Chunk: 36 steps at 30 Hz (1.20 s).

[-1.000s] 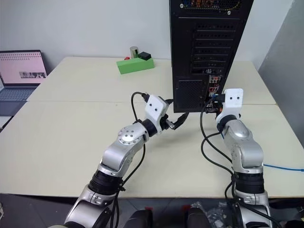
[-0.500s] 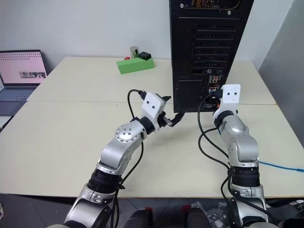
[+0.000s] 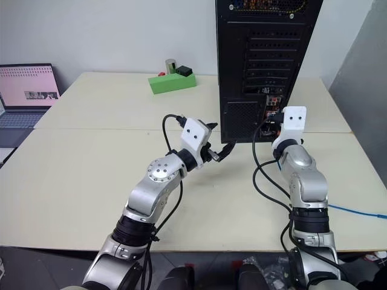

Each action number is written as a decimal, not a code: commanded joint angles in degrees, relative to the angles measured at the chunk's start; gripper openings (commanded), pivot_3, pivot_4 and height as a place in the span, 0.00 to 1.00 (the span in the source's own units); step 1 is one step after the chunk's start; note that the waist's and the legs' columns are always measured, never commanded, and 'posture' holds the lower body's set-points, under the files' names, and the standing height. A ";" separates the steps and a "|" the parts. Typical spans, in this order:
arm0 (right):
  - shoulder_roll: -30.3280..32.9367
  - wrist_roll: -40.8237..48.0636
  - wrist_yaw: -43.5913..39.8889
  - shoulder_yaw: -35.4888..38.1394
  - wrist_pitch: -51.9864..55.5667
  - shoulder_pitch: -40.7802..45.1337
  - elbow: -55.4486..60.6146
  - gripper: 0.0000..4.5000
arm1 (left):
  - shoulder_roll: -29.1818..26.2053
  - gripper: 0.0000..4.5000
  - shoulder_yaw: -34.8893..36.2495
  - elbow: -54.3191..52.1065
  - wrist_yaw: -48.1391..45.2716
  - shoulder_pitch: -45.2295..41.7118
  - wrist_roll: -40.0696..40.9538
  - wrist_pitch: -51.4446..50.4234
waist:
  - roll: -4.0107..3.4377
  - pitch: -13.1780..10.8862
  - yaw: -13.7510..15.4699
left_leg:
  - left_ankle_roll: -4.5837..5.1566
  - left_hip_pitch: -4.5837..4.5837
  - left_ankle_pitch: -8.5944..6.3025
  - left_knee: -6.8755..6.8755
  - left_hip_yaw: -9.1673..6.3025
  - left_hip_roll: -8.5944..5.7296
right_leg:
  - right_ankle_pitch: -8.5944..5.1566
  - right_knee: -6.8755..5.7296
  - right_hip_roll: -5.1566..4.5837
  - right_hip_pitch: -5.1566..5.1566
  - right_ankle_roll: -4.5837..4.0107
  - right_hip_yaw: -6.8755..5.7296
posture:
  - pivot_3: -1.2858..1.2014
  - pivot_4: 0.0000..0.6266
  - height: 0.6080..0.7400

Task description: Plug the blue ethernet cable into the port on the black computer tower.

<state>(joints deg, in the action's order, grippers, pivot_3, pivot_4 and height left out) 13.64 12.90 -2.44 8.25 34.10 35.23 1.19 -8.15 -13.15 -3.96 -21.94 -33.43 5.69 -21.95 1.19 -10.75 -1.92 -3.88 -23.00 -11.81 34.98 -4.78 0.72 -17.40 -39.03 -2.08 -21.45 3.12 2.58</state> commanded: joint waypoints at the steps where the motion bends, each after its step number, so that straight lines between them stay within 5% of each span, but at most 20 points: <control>1: 0.42 -0.10 -0.24 1.24 -1.52 1.75 0.53 0.00 | 0.45 0.94 0.61 -1.98 -0.02 -0.18 -0.07 0.53 | 0.00 0.00 0.01 | 0.00 0.00 0.00 0.00 0.00 0.00 | 0.00 0.00 0.00 0.00 0.00 0.00 | 0.52 0.24 1.00; 21: 0.67 -1.65 -1.63 -0.20 -2.20 2.96 0.45 0.00 | 0.60 0.94 0.63 -1.86 -0.06 0.15 -0.20 0.51 | -0.01 -0.01 -0.12 | 0.00 0.00 0.00 -0.01 0.01 0.00 | 0.00 0.00 0.00 -0.02 0.00 0.01 | 0.52 0.24 1.00; 36: -4.96 -0.17 4.14 2.65 1.90 5.08 -0.19 0.00 | 0.70 0.94 0.74 -1.73 -0.03 0.30 -0.32 0.63 | -0.01 -0.01 -0.13 | 0.00 -0.01 0.00 -0.02 0.01 0.01 | 0.00 0.00 0.00 -0.03 0.00 0.02 | 0.52 0.24 1.00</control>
<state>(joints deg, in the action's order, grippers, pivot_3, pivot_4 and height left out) 9.52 12.17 0.69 10.21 36.03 38.01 -0.31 -7.85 -13.05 -3.96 -21.95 -32.92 5.39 -22.00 1.18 -10.76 -2.05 -3.88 -23.01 -11.81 34.96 -4.76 0.73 -17.40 -39.03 -2.07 -21.48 3.12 2.60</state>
